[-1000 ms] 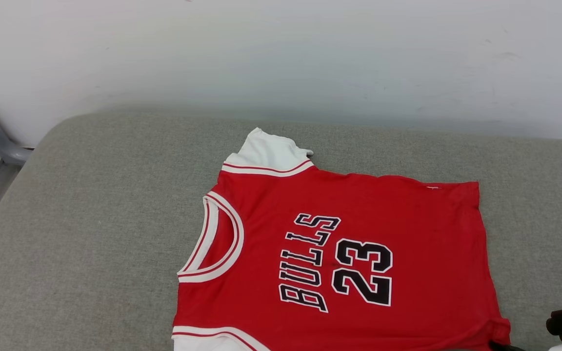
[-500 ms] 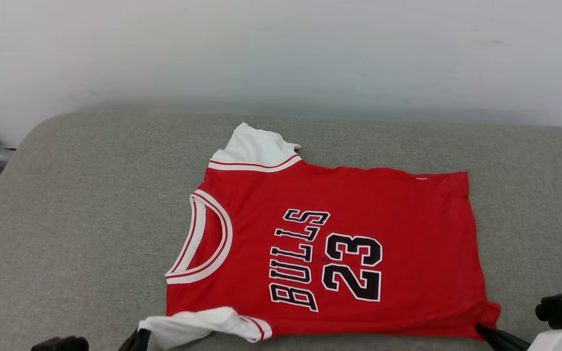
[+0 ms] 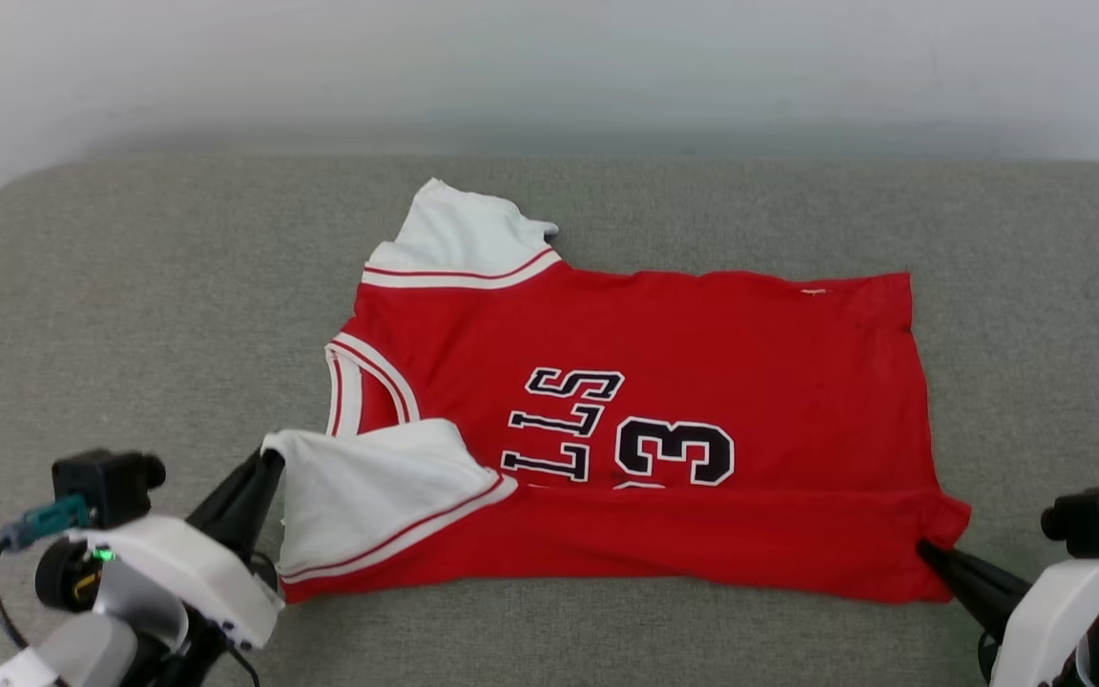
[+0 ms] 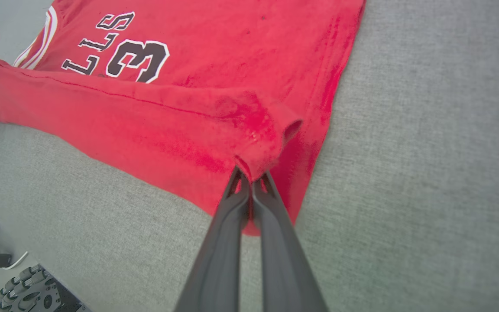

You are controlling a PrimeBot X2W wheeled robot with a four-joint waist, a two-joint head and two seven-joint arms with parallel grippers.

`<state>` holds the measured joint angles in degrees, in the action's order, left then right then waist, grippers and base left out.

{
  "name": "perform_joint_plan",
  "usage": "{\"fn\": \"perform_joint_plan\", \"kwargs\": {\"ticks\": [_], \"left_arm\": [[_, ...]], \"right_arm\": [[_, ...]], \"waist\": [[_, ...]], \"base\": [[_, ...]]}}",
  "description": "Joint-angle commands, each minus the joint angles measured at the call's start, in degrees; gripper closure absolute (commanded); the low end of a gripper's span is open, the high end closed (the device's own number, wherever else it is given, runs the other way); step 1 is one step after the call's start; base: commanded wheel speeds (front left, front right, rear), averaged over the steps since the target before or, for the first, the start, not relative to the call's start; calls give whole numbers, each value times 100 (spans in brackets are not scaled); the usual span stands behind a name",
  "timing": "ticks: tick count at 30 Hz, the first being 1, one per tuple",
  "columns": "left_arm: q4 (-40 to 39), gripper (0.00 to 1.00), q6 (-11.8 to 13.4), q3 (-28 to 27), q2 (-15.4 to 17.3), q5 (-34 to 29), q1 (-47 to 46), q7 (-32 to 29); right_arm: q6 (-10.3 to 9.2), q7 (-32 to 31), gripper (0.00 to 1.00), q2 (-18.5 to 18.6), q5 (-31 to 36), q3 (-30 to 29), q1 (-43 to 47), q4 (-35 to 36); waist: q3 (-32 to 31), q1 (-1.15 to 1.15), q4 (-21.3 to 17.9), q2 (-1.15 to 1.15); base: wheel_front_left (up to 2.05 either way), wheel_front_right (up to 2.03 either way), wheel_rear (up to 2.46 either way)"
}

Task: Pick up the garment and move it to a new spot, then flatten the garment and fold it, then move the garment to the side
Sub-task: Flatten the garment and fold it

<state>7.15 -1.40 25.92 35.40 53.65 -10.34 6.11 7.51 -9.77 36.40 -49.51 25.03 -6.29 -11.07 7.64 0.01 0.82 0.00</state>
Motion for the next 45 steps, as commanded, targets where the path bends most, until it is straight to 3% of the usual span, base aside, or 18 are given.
{"fn": "perform_joint_plan", "kwargs": {"ticks": [1, 17, 28, 29, 30, 31, 39, 45], "left_arm": [[132, 100, -65, 33, -37, -61, -228, -37], [1847, 100, -469, 381, -432, -245, -1526, -91], [2818, 100, -596, 737, -727, -159, -1740, 212], [2867, 80, -594, 744, -726, -157, -1770, 247], [2912, 0, -594, 756, -716, -166, -1809, 271], [2920, 0, -593, 761, -711, -161, -1852, 300], [2639, 0, -601, 906, -258, -262, -1993, 95], [2070, 0, -602, 1113, 200, -141, -2188, -794]], "right_arm": [[-5, 29, 100, 13, -8, 30, -148, -10], [-6, -30, 100, -11, -36, 234, -749, -346], [-7, 3, 100, -46, -83, 304, -731, -468], [-6, 33, 92, -65, -97, 263, -720, -476], [-7, 53, 56, -89, -111, 208, -698, -504], [-6, 77, 0, -111, -102, 174, -677, -499], [-5, 228, 0, -215, 214, -215, -495, -323], [-5, 137, 0, -290, 463, -507, -374, -138]], "waist": [[176, -1, -65, 0], [893, -1, -180, 0], [761, -1, -154, 0], [712, -1, -144, 0], [656, -1, -130, 0], [597, -1, -114, 0], [114, -1, -28, 0], [-49, -1, 44, 0]], "base": [[0, 0, 0], [0, 0, 0], [0, 0, 0], [0, 0, 0], [0, 0, 0], [0, 0, 0], [0, 0, 0], [0, 0, 0]]}}
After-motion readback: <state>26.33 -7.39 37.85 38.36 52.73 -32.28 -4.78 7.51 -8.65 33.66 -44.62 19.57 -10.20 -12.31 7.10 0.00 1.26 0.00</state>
